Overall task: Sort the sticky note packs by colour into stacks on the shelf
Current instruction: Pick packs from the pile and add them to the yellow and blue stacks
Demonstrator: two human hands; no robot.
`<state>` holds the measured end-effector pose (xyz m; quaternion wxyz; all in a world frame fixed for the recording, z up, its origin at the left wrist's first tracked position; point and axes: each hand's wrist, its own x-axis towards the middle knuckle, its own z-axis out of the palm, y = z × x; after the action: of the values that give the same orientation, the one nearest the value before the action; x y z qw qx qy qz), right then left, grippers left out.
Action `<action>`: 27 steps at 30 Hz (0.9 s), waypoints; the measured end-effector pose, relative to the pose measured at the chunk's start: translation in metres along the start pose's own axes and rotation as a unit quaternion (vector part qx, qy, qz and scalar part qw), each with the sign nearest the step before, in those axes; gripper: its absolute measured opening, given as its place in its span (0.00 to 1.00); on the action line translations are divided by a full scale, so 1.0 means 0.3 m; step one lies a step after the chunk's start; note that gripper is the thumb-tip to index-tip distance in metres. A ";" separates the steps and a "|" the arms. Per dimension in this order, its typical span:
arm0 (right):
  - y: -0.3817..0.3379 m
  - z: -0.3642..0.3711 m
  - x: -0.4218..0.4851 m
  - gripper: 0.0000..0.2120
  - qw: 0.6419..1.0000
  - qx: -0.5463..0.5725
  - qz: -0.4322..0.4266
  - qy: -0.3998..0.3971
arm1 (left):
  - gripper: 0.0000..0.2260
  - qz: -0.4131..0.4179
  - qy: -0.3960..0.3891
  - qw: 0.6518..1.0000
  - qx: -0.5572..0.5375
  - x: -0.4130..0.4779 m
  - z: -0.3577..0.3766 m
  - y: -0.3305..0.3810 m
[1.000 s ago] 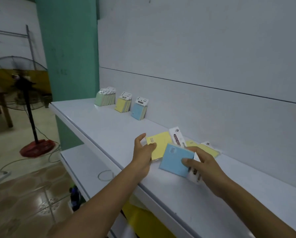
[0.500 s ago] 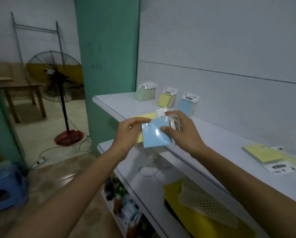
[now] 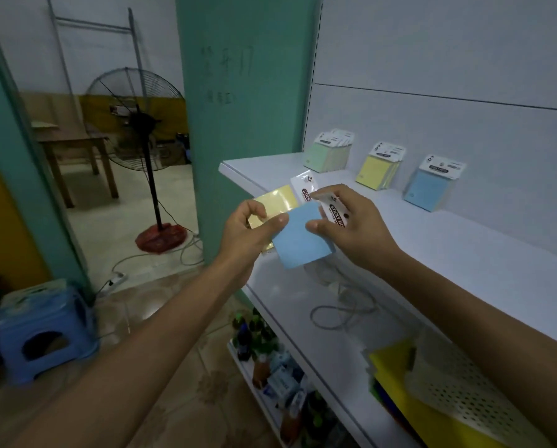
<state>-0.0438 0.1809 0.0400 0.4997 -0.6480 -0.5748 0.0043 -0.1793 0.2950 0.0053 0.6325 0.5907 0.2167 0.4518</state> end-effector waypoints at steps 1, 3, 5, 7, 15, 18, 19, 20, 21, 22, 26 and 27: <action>0.016 -0.007 0.023 0.15 1.000 -0.008 0.001 0.002 | 0.12 0.006 -0.010 1.000 0.005 0.028 0.012 -0.003; 0.053 -0.028 0.069 0.15 0.999 -0.030 0.004 0.030 | 0.12 0.023 -0.034 0.999 0.017 0.092 0.048 -0.008; 0.106 -0.055 0.117 0.18 0.996 -0.024 0.022 0.081 | 0.12 0.039 -0.044 0.998 0.018 0.167 0.096 -0.019; 0.167 -0.082 0.155 0.23 0.985 0.041 0.095 0.135 | 0.12 0.049 -0.043 0.998 0.005 0.244 0.149 -0.033; 0.377 -0.059 0.225 0.13 0.913 0.303 0.238 0.136 | 0.09 0.039 -0.053 0.997 -0.036 0.480 0.376 -0.115; 0.403 -0.096 0.272 0.11 0.909 0.275 0.253 0.186 | 0.09 -0.007 -0.082 0.995 -0.054 0.540 0.443 -0.152; 0.417 -0.113 0.279 0.11 0.910 0.258 0.260 0.195 | 0.10 -0.020 -0.099 0.993 -0.064 0.562 0.465 -0.170; 0.428 -0.131 0.284 0.10 0.911 0.241 0.267 0.203 | 0.11 -0.022 -0.112 0.991 -0.069 0.582 0.487 -0.187; 0.439 -0.149 0.289 0.09 0.911 0.223 0.273 0.213 | 0.13 -0.010 -0.122 0.990 -0.066 0.603 0.512 -0.204; 0.452 -0.169 0.294 0.09 0.910 0.208 0.278 0.227 | 0.16 0.003 -0.137 0.988 -0.065 0.626 0.535 -0.221; 0.515 -0.254 0.316 0.11 0.896 0.162 0.292 0.293 | 0.09 0.021 -0.221 0.975 -0.013 0.749 0.614 -0.275; 0.534 -0.272 0.323 0.10 0.895 0.144 0.294 0.302 | 0.05 0.054 -0.253 0.965 0.030 0.791 0.622 -0.288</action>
<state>0.1548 0.2268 0.0314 0.7131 -0.6783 -0.1730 0.0380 0.1168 0.3975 0.0242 0.6233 0.7154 0.0310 0.3143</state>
